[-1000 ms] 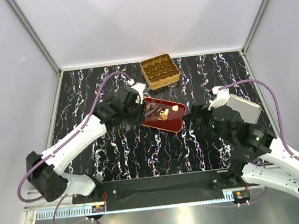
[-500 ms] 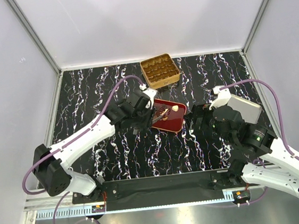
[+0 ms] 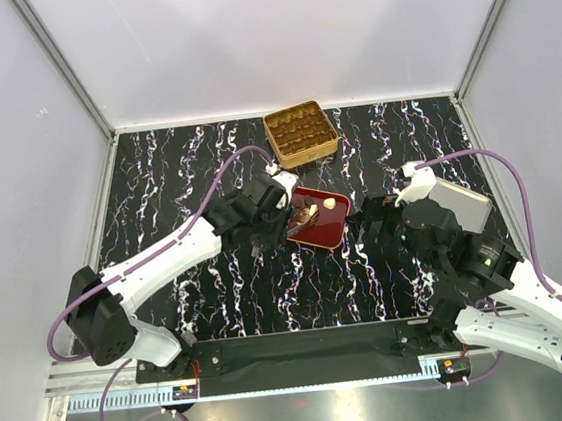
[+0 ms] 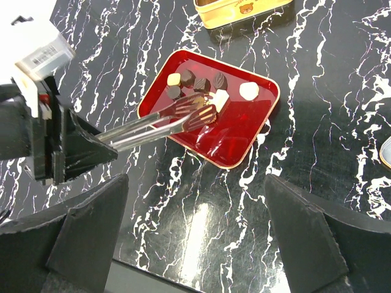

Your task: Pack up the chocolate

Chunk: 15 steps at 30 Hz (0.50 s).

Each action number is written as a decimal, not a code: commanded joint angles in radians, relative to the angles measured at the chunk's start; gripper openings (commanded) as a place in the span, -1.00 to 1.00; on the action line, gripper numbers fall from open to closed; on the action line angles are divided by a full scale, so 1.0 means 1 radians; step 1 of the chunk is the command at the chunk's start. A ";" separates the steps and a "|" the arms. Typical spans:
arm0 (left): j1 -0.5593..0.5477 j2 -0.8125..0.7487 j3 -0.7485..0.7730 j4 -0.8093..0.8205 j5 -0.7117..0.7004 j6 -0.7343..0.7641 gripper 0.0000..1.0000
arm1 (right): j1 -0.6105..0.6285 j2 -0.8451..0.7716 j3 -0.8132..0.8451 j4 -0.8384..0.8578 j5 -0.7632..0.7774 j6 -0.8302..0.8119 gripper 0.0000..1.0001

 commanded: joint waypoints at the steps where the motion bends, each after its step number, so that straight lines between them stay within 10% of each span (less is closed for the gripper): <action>1: -0.004 -0.002 -0.019 0.049 -0.026 -0.003 -0.15 | 0.008 -0.007 0.033 0.015 0.030 -0.001 0.99; 15: -0.004 0.023 -0.029 0.060 -0.006 -0.004 -0.12 | 0.009 -0.005 0.031 0.016 0.032 0.001 1.00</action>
